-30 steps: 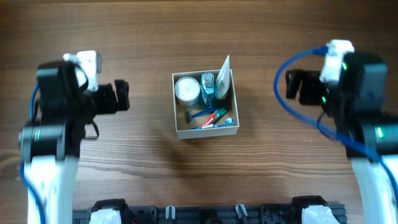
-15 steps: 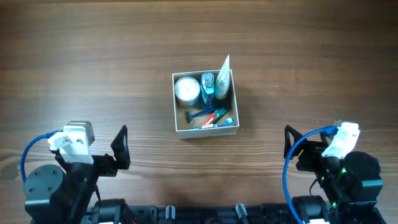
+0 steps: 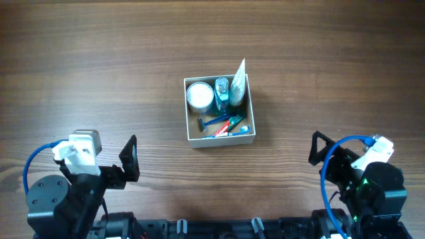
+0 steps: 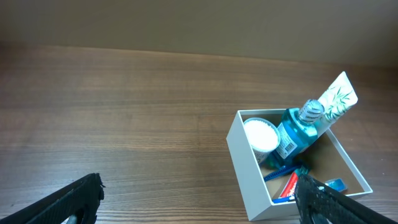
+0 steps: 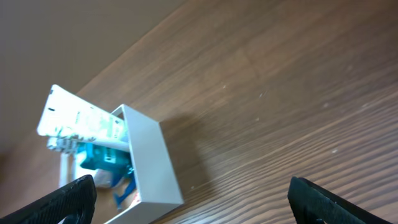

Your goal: Pack container

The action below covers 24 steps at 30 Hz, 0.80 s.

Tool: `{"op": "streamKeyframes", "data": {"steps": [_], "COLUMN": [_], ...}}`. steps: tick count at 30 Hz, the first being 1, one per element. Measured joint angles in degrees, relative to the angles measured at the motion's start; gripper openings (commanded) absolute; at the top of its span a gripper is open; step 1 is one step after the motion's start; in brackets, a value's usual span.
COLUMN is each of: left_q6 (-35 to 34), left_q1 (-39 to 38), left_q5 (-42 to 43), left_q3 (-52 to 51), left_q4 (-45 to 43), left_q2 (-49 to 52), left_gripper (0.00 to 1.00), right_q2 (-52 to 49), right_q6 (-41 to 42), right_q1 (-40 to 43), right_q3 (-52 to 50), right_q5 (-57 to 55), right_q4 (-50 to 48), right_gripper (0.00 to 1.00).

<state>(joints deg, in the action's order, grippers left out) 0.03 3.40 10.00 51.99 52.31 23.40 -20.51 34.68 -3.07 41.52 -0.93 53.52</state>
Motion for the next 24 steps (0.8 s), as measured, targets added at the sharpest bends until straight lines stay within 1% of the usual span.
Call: {"op": "streamKeyframes", "data": {"steps": [4, 6, 8, 10, 13, 16, 20, 22, 24], "left_q6": [0.0, 0.0, 0.0, 0.0, 0.0, 0.0, 0.0, 0.0, 0.0], "left_q1": [0.0, 0.0, 0.0, 0.0, 0.0, 0.0, 0.0, 0.0, 0.0], "left_q5": [0.0, 0.0, 0.0, 0.0, 0.0, 0.0, 0.0, 0.0, 0.0], "left_q3": [0.0, 0.0, 0.0, 0.0, -0.1, -0.1, -0.1, -0.1, -0.1], "left_q4": [0.0, 0.0, 0.0, 0.0, 0.0, 0.0, 0.0, 0.0, 0.0], "left_q2": [0.0, 0.0, 0.0, 0.0, 0.0, 0.0, 0.0, 0.0, 0.0], "left_gripper": [1.00, 1.00, 1.00, 1.00, 1.00, 1.00, 1.00, 1.00, 1.00], "right_q2": [2.3, 6.3, 11.3, 15.1, 19.2, 19.3, 19.5, 19.6, 19.6], "right_q6": [-12.8, -19.0, -22.6, -24.5, -26.7, -30.3, -35.9, -37.8, -38.9], "right_q1": [0.0, 0.0, 0.0, 0.0, 0.0, 0.2, 0.3, 0.6, 1.3], "right_q3": [-0.2, -2.4, -6.4, -10.6, -18.3, -23.1, -28.0, -32.5, -36.1], "right_q5": [-1.3, -1.7, -1.7, -1.7, -1.7, -0.8, -0.1, 0.9, 3.2], "right_q4": [-2.4, -6.6, -10.4, -12.8, -20.4, -30.7, -40.8, -44.7, -45.7], "right_gripper": [1.00, 1.00, 1.00, 1.00, 1.00, 1.00, 1.00, 1.00, 1.00]}}
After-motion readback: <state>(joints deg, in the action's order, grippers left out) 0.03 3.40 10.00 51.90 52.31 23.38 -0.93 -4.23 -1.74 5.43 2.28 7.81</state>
